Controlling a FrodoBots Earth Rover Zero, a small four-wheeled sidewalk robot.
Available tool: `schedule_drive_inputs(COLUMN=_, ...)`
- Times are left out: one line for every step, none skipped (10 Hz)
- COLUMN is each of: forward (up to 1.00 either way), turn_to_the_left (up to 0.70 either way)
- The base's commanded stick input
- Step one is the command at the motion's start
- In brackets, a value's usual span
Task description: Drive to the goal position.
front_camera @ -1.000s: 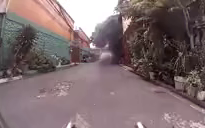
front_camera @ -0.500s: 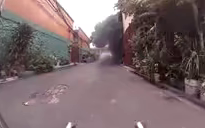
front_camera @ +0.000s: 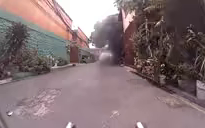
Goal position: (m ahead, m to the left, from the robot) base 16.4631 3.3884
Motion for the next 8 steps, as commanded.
schedule_drive_inputs(forward=0.70, turn_to_the_left=0.00)
schedule_drive_inputs(forward=0.70, turn_to_the_left=0.00)
schedule_drive_inputs(forward=0.70, turn_to_the_left=0.00)
schedule_drive_inputs(forward=0.70, turn_to_the_left=0.00)
schedule_drive_inputs(forward=0.70, turn_to_the_left=0.00)
schedule_drive_inputs(forward=0.70, turn_to_the_left=0.00)
schedule_drive_inputs(forward=0.70, turn_to_the_left=0.00)
schedule_drive_inputs(forward=0.70, turn_to_the_left=0.00)
